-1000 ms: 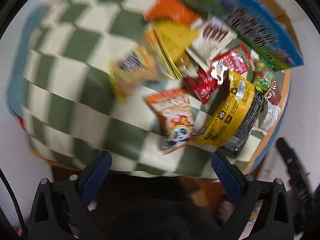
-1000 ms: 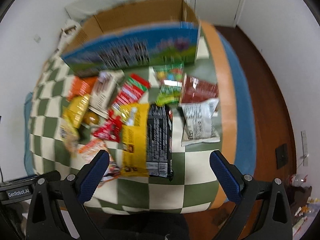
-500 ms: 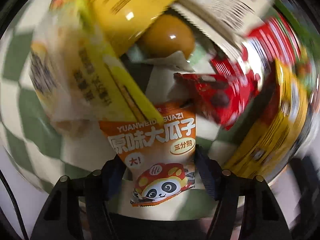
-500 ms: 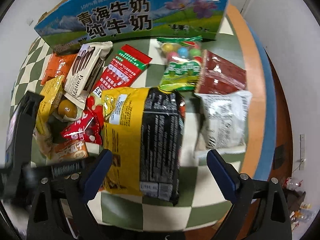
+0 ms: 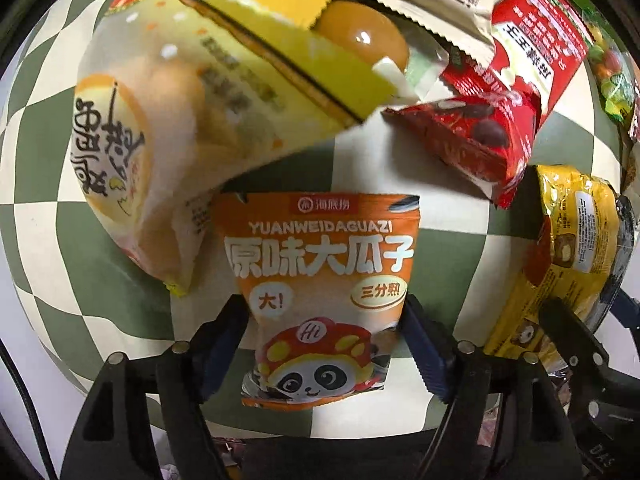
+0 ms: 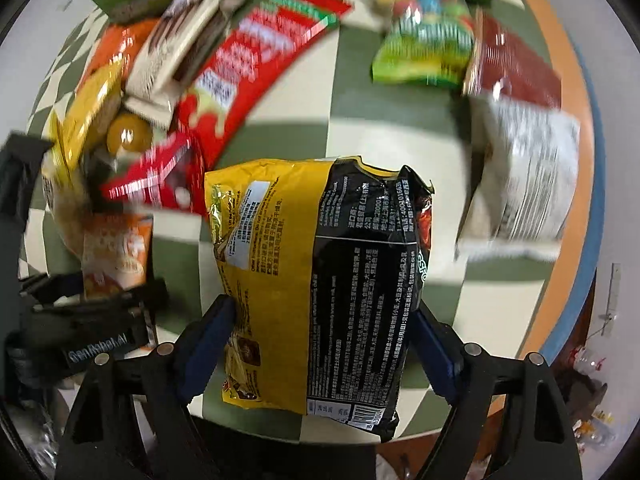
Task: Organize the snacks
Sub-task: 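Grasp the orange panda seed bag with left tool while right tool grasps yellow-black bag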
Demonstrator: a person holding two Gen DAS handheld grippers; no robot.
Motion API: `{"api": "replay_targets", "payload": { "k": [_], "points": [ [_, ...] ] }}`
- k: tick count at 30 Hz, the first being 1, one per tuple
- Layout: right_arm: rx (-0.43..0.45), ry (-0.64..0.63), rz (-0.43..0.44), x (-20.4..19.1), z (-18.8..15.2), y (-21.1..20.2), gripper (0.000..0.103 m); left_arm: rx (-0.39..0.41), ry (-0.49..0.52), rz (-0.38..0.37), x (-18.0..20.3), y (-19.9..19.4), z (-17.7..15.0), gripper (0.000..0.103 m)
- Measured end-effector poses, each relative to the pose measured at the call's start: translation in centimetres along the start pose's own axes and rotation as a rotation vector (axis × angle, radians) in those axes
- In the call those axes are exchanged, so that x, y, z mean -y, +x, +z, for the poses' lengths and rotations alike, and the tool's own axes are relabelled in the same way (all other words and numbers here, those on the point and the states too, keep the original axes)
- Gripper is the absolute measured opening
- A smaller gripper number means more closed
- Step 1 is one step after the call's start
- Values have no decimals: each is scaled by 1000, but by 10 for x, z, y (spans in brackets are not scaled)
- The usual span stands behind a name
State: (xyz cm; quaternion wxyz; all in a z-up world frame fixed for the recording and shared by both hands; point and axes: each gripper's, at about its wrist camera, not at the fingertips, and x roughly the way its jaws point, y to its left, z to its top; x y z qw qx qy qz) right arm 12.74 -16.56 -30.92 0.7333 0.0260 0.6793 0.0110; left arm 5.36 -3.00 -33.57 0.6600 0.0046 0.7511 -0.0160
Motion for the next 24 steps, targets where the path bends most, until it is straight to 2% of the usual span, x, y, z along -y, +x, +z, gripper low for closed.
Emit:
{"api": "replay_targets", "payload": {
  "k": [4, 8, 11, 13, 14, 17, 18, 24],
  "points": [
    [-7, 71, 8, 6, 3, 13, 90, 31, 21, 9, -1, 0, -1, 76],
    [0, 56, -40, -1, 3, 16, 91, 59, 37, 15, 9, 7, -2, 75],
    [-3, 66, -50, -7, 1, 23, 91, 73, 51, 19, 11, -7, -14, 70],
    [-5, 72, -66, -15, -5, 24, 91, 81, 67, 19, 17, -13, -19, 65],
    [-2, 76, -73, -18, -7, 24, 91, 88, 74, 17, 18, -17, -22, 58],
    [2, 82, -89, -27, -12, 18, 91, 108, 92, 15, 23, -25, -31, 55],
    [-23, 78, -98, -30, -14, 15, 90, 115, 98, 14, 24, -28, -36, 54],
    [-7, 100, -104, -15, -28, -6, 89, 136, 139, -8, 34, -46, -62, 52]
  ]
}}
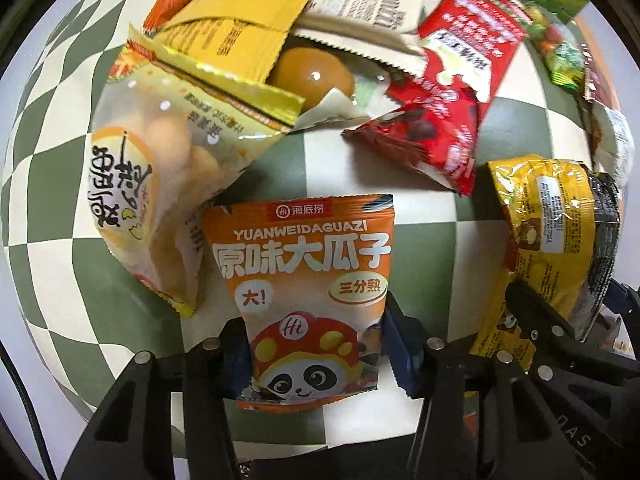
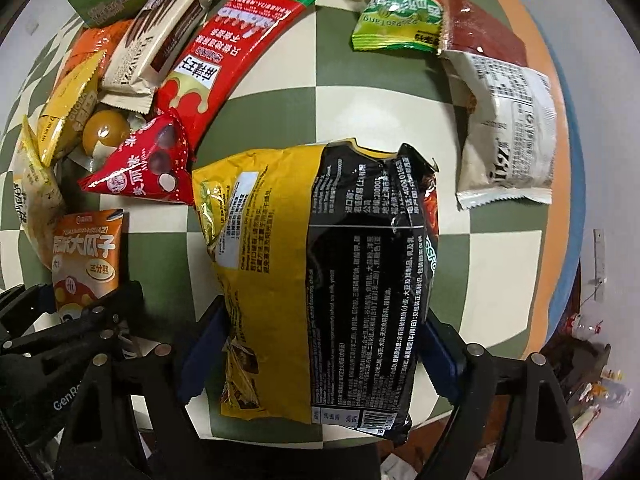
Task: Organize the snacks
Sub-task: 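Grasp the orange panda seed bag with left tool while right tool grasps yellow-black bag, then carry both bags into the cardboard box and open both tools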
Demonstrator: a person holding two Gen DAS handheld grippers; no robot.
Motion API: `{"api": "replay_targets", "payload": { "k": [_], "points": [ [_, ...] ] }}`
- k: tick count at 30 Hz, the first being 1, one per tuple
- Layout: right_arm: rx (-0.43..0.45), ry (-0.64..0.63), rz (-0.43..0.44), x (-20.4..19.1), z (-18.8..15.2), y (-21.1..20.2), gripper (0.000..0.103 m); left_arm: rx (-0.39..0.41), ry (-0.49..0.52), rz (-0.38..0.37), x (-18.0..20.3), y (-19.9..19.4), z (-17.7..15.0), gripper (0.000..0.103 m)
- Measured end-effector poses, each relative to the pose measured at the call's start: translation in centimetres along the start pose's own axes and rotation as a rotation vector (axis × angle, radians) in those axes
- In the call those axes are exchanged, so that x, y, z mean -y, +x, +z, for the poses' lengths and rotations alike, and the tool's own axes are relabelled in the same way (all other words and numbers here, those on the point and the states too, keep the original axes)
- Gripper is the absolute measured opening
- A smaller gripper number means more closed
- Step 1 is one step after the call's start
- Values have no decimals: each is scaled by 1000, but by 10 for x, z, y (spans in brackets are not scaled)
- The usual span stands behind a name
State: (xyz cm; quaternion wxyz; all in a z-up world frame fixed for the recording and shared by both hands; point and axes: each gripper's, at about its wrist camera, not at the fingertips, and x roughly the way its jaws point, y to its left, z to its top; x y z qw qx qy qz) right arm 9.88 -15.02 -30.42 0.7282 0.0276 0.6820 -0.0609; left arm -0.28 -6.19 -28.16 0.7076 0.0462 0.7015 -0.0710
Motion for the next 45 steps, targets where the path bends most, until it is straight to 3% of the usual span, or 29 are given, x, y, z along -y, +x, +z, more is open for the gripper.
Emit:
{"api": "replay_targets", "payload": {
  "k": [3, 10, 14, 18, 22, 25, 28, 31, 36, 42, 45],
  "points": [
    [11, 16, 11, -15, -12, 1, 89, 13, 6, -12, -2, -20, -5, 51],
    [42, 52, 96, 3, -25, -31, 88, 49, 11, -83, -15, -81, -2, 51],
    [80, 57, 160, 15, -21, -64, 88, 107, -9, -134, -19, -123, 21, 51],
    [128, 41, 222, 24, 6, -101, 88, 182, -25, -194, -23, -178, 54, 51],
    [213, 1, 261, 26, 58, -148, 89, 258, -37, -217, -9, -211, 96, 51],
    [273, -21, 295, 25, 110, -167, 88, 299, -48, -215, -6, -231, 146, 51],
    [332, -44, 299, 15, 161, -182, 89, 309, -57, -200, -10, -234, 205, 51],
    [350, -59, 282, 5, 214, -179, 89, 266, -60, -169, -17, -220, 258, 51],
    [260, -59, 254, -5, 304, -152, 89, 150, -84, -147, -25, -170, 332, 51],
    [93, -71, 246, -15, 389, -89, 89, 33, -108, -172, -26, -124, 381, 51],
    [29, -83, 244, -23, 411, -62, 89, -1, -115, -166, -25, -111, 394, 52]
  ]
}}
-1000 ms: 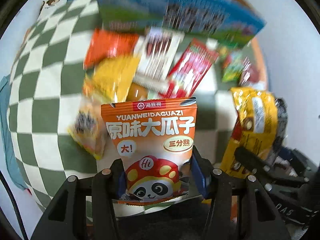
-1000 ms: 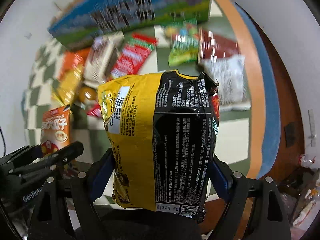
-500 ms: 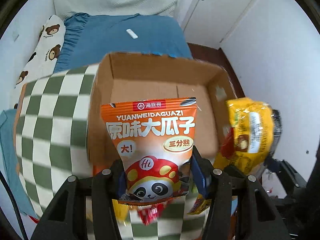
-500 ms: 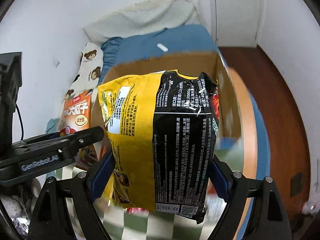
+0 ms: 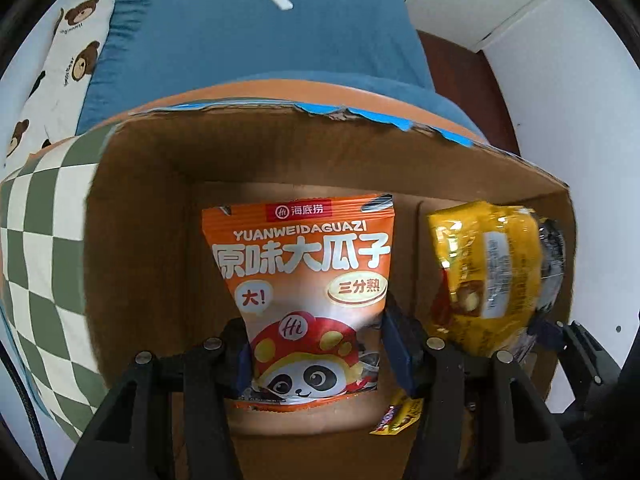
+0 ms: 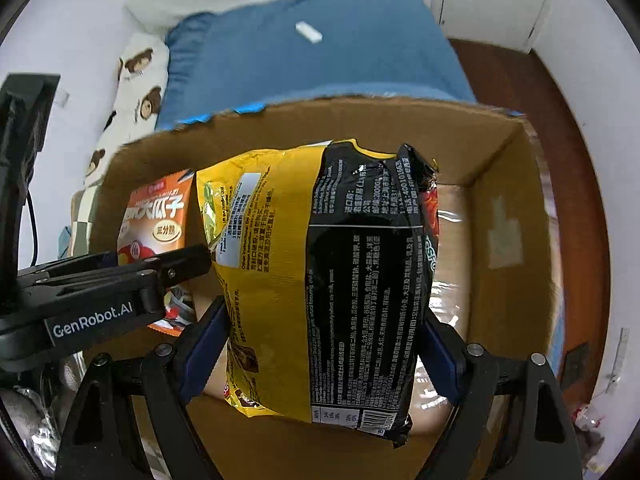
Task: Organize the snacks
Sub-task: 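Carry both bags into the cardboard box and open both tools, then withdraw both tools from the box back toward the snacks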
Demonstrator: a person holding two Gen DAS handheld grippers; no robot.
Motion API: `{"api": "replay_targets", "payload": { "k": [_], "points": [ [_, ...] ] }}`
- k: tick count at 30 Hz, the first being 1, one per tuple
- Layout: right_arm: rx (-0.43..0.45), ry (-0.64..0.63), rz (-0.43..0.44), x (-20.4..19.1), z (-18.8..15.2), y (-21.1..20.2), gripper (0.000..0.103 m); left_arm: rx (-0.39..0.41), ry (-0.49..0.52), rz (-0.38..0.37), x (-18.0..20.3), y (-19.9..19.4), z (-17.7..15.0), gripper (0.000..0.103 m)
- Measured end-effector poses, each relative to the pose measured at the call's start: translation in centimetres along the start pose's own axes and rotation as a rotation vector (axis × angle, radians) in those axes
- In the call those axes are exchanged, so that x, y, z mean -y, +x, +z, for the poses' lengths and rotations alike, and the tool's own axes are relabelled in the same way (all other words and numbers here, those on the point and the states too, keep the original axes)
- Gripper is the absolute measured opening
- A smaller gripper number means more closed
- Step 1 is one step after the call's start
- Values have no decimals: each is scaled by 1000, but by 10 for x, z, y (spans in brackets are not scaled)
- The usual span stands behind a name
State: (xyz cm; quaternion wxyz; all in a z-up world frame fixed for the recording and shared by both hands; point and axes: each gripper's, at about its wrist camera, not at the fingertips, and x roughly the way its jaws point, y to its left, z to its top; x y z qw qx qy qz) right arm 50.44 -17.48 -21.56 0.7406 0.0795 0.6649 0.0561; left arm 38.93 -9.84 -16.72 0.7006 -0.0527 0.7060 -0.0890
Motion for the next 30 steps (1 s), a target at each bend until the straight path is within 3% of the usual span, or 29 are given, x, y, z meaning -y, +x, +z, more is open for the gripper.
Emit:
{"api": "replay_targets", "payload": {
  "k": [4, 5, 6, 8, 12, 19, 30],
  "points": [
    [-68, -3, 3, 11, 14, 20, 89, -39, 11, 14, 3, 14, 14, 53],
    [-85, -4, -5, 12, 14, 24, 89, -33, 13, 22, 3, 15, 17, 61],
    [-99, -8, -15, 12, 17, 28, 90, -24, 18, 25, 3, 16, 20, 78],
    [-96, -12, -29, 3, 20, 36, 97, -13, 14, 40, 2, 15, 20, 95],
    [-93, -19, -26, 0, 27, 38, 98, 4, 10, 57, -3, 12, 22, 95],
    [-79, 25, -30, 12, 5, 21, 99, 57, 9, 72, -12, -8, 2, 95],
    [31, 1, -66, 4, -44, -25, 99, 227, 32, 124, -15, -59, -52, 95]
  ]
}}
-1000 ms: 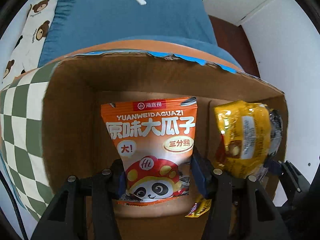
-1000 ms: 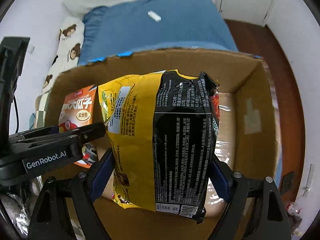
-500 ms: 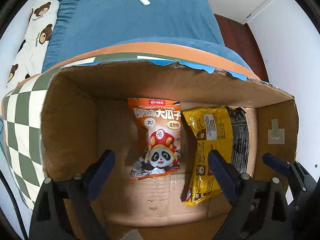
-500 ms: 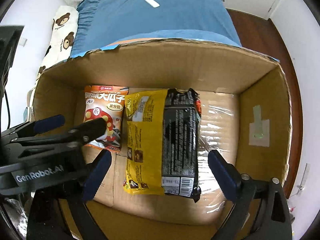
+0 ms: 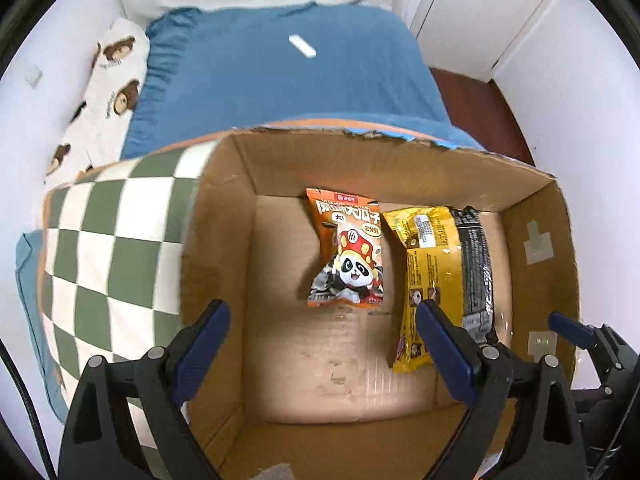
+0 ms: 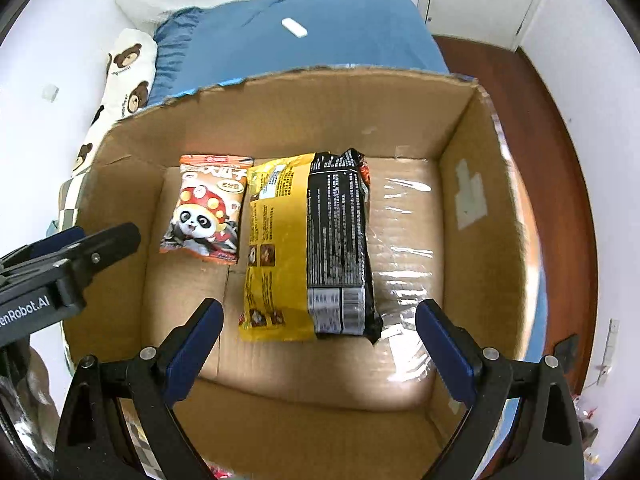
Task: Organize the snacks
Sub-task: 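Withdraw both tools from the box back toward the snacks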
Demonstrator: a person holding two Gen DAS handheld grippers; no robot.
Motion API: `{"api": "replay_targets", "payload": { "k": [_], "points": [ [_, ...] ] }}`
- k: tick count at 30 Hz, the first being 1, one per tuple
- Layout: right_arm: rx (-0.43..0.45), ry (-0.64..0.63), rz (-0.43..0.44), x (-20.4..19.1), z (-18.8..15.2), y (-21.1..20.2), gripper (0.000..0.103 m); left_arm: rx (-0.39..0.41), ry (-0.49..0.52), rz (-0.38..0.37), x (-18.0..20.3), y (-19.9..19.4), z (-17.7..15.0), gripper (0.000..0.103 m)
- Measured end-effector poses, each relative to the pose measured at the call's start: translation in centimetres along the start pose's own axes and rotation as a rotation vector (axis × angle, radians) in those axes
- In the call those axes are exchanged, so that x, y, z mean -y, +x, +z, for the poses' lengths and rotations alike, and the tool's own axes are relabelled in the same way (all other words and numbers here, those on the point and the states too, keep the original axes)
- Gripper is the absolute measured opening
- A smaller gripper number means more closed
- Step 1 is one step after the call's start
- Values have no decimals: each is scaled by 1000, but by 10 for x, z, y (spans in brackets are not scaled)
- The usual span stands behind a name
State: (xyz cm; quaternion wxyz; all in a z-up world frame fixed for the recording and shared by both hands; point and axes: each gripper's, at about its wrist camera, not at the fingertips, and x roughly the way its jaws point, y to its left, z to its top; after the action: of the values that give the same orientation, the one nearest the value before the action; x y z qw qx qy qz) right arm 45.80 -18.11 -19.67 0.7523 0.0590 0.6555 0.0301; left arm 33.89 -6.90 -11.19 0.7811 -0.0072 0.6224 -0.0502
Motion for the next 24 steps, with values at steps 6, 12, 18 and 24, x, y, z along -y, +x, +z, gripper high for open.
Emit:
{"api": "replay_targets", "payload": {
  "k": [6, 12, 18, 24],
  "points": [
    [113, -17, -25, -7, -25, -41, 99, 111, 20, 8, 3, -42, -29, 95],
    [225, -28, -39, -11, -57, -87, 99, 235, 32, 15, 4, -89, -65, 95],
    [324, -29, -28, -16, -93, -131, 99, 317, 37, 10, 5, -128, -97, 95],
    [348, 0, 49, -20, -133, -156, 99, 332, 38, 15, -5, -143, -138, 95]
  ]
}}
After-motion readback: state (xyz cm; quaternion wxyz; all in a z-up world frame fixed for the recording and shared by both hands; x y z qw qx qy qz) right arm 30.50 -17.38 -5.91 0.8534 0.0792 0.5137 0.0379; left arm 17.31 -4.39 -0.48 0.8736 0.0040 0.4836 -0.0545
